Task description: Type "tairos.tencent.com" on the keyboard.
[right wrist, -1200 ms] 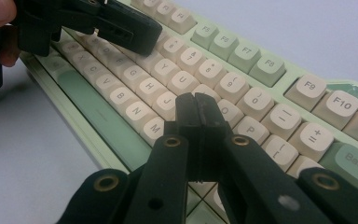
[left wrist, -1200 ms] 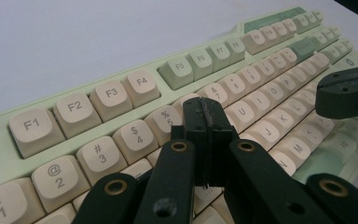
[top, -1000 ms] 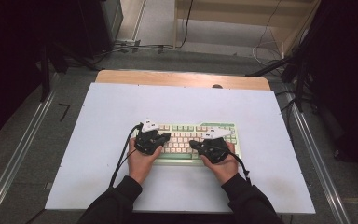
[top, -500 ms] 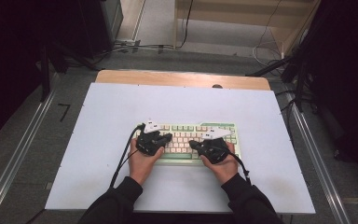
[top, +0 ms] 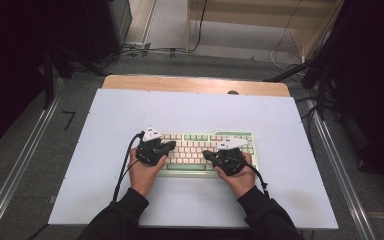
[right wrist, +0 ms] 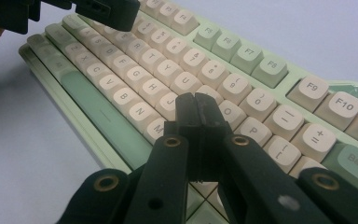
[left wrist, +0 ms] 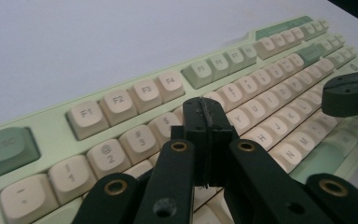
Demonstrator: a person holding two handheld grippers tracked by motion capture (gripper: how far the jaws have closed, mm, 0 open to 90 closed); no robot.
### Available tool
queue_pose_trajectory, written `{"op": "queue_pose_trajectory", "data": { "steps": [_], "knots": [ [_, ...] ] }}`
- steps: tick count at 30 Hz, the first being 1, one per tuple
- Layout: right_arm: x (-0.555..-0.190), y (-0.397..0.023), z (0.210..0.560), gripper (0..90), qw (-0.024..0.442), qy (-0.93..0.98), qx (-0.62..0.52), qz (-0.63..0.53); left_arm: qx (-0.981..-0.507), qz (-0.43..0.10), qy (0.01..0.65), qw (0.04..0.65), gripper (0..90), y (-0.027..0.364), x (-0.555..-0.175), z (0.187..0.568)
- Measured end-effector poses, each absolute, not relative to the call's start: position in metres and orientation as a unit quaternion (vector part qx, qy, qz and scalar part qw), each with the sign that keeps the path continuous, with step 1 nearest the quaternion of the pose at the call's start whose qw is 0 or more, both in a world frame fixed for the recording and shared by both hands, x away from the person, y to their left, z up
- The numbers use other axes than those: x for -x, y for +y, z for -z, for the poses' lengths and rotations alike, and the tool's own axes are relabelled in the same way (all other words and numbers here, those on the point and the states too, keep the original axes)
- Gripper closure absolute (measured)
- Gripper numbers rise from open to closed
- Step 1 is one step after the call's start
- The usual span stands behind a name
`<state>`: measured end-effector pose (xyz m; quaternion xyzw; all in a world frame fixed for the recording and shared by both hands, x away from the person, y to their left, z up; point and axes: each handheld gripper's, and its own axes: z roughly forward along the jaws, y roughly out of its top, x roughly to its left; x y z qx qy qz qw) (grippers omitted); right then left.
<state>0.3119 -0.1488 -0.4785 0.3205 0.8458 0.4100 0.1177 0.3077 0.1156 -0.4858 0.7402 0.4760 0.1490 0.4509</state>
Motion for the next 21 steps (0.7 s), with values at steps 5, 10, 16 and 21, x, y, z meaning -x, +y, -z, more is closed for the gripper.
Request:
{"op": "queue_pose_trajectory", "data": {
  "steps": [5,10,16,21],
  "knots": [
    [-0.3114,-0.1472,0.4786,88.3,0.116,0.846,-0.319,-0.41,-0.74,-0.155,0.48,0.446,90.0,0.1208,-0.3065,0.4861],
    [-0.3117,-0.147,0.4789,88.3,0.117,0.847,-0.319,-0.41,-0.739,-0.154,0.483,0.443,90.0,0.1229,-0.3072,0.4883],
    [-0.3115,-0.1478,0.4781,88.3,0.117,0.846,-0.319,-0.411,-0.74,-0.155,0.484,0.441,90.0,0.1236,-0.307,0.4895],
    [-0.3116,-0.1473,0.4785,88.3,0.117,0.846,-0.318,-0.411,-0.739,-0.154,0.486,0.44,90.0,0.1239,-0.3073,0.4902]
  ]
}}
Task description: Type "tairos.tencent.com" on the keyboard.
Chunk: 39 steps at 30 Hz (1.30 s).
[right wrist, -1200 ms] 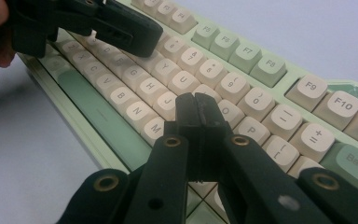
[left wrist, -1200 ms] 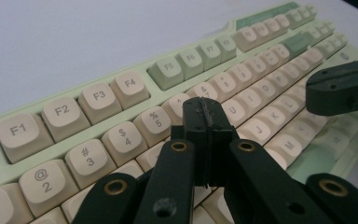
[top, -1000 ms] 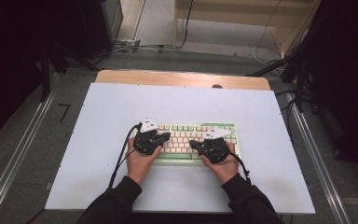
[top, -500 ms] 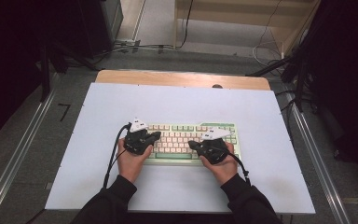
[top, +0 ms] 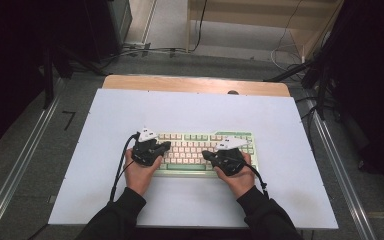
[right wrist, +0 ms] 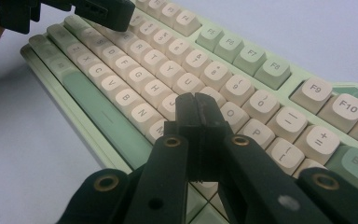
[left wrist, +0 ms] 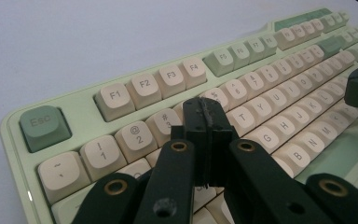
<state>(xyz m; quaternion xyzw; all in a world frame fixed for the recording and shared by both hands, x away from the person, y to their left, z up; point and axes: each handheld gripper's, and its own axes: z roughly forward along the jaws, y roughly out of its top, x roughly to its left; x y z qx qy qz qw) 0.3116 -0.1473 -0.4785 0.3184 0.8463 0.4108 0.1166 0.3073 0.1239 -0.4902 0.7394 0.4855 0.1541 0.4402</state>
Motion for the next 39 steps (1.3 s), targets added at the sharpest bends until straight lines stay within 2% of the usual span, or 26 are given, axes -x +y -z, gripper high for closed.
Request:
{"op": "queue_pose_trajectory", "data": {
  "steps": [15,21,39],
  "knots": [
    [-0.3119,-0.1468,0.4791,88.3,0.117,0.847,-0.318,-0.41,-0.753,-0.162,0.478,0.422,90.0,0.1197,-0.3088,0.4943],
    [-0.3121,-0.1472,0.4789,88.3,0.117,0.847,-0.318,-0.41,-0.739,-0.15,0.481,0.448,90.0,0.1241,-0.3069,0.4896],
    [-0.3107,-0.1374,0.4815,88.3,0.11,0.852,-0.308,-0.408,-0.735,-0.151,0.48,0.455,90.0,0.1256,-0.3052,0.4871]
  ]
}}
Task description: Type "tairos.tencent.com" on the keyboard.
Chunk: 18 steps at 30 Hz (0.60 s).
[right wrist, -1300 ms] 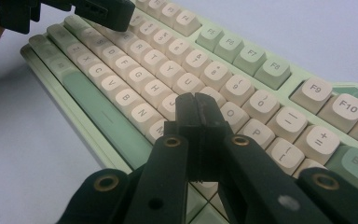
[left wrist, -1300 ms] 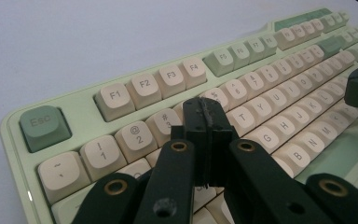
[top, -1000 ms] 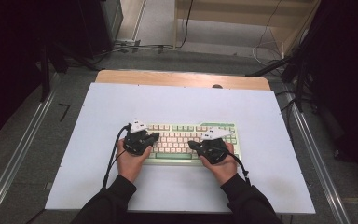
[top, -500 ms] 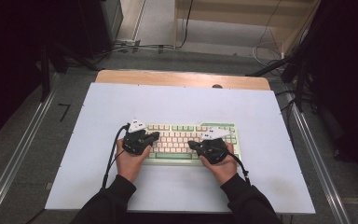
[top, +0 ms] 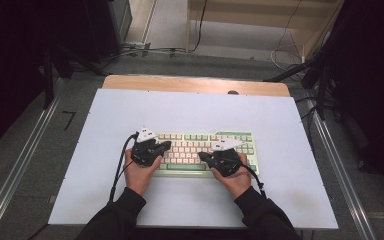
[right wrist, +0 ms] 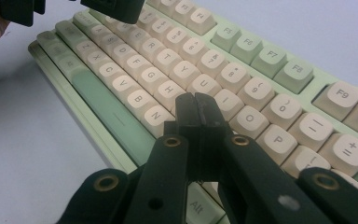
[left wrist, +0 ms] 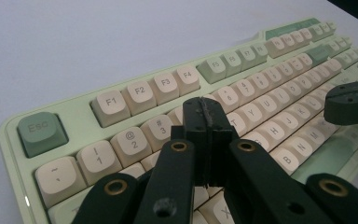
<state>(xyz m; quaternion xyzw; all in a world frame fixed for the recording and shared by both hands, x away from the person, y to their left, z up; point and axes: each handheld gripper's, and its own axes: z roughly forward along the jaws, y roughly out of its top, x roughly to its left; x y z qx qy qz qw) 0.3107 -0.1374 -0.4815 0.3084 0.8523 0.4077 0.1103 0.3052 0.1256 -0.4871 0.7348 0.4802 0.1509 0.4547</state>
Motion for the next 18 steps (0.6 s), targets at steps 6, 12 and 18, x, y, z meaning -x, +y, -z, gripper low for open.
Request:
{"op": "queue_pose_trajectory", "data": {
  "steps": [6,12,18],
  "knots": [
    [-0.311,-0.132,0.483,88.3,0.107,0.856,-0.303,-0.405,-0.735,-0.15,0.479,0.455,90.0,0.124,-0.305,0.488],
    [-0.311,-0.126,0.484,88.3,0.103,0.858,-0.299,-0.405,-0.735,-0.149,0.479,0.455,90.0,0.125,-0.305,0.488],
    [-0.312,-0.121,0.485,88.3,0.098,0.86,-0.295,-0.405,-0.735,-0.151,0.479,0.455,90.0,0.125,-0.305,0.488]
  ]
}}
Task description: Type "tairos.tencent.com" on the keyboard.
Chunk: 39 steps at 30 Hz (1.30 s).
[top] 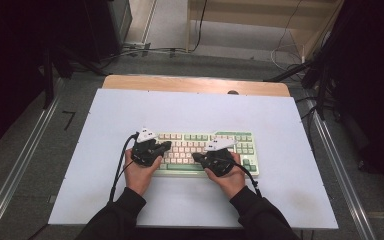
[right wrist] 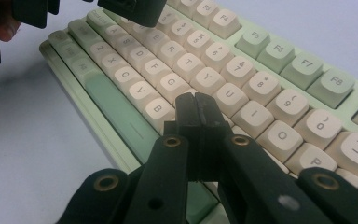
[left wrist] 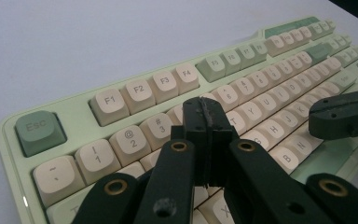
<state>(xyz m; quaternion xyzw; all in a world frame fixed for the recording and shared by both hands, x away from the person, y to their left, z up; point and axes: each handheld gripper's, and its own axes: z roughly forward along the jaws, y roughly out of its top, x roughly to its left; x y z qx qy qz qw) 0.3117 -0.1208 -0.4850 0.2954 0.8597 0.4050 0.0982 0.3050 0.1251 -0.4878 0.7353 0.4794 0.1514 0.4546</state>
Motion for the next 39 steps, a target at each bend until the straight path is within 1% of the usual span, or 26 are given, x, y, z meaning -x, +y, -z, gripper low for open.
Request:
{"op": "queue_pose_trajectory", "data": {
  "steps": [24,39],
  "knots": [
    [-0.313,-0.11,0.491,88.3,0.095,0.868,-0.286,-0.394,-0.735,-0.152,0.478,0.456,90.0,0.126,-0.304,0.487],
    [-0.317,-0.127,0.48,88.3,0.088,0.849,-0.309,-0.42,-0.739,-0.143,0.471,0.46,90.0,0.126,-0.297,0.485]
  ]
}}
